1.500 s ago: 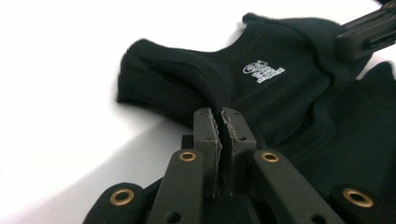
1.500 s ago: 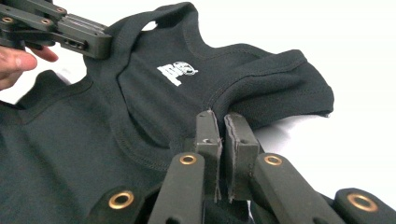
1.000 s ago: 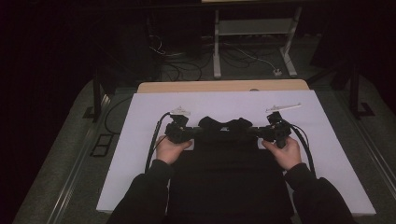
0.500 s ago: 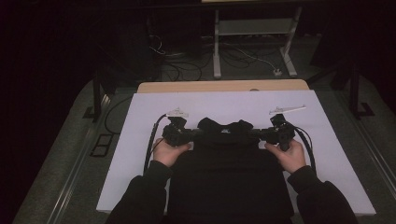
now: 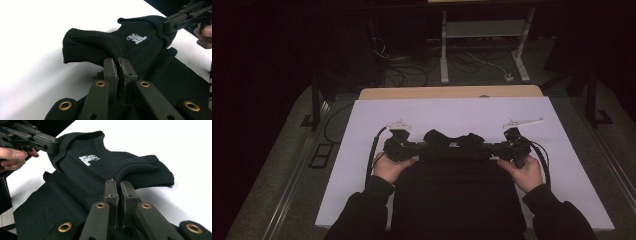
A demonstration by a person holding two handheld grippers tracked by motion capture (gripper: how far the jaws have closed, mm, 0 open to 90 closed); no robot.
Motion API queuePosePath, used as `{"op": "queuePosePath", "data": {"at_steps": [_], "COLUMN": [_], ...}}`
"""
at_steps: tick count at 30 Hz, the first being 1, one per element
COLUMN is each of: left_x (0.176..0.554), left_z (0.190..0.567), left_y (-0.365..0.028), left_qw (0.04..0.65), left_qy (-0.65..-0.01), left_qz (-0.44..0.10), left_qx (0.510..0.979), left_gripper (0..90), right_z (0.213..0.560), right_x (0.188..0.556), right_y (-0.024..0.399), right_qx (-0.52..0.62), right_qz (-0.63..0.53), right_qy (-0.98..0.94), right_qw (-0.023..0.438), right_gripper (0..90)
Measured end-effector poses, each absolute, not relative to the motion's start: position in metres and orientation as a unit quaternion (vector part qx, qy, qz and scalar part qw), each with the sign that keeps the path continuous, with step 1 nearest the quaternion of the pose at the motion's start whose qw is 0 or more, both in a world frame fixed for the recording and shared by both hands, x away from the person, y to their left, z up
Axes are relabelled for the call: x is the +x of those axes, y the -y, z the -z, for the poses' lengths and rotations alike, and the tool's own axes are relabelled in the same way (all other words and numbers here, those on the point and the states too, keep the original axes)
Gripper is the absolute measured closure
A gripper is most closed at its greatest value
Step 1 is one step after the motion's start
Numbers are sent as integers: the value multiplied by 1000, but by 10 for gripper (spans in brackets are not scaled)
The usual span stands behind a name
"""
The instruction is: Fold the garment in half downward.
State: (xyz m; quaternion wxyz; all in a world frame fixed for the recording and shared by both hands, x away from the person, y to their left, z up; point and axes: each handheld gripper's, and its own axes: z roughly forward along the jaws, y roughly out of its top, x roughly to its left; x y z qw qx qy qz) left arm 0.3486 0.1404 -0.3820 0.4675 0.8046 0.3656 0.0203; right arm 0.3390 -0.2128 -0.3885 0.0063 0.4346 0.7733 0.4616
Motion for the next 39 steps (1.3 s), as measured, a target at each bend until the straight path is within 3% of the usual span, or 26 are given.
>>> {"op": "queuePosePath", "data": {"at_steps": [39], "left_x": [299], "left_z": [376], "left_y": [-149], "left_qw": [461], "left_qy": [-340], "left_qz": [-14], "left_qx": [819], "left_gripper": [837], "right_z": [381], "right_x": [290], "right_y": [211], "right_qx": [411], "right_qz": [-461], "right_qy": [-787], "right_qw": [-7], "right_gripper": [837]}}
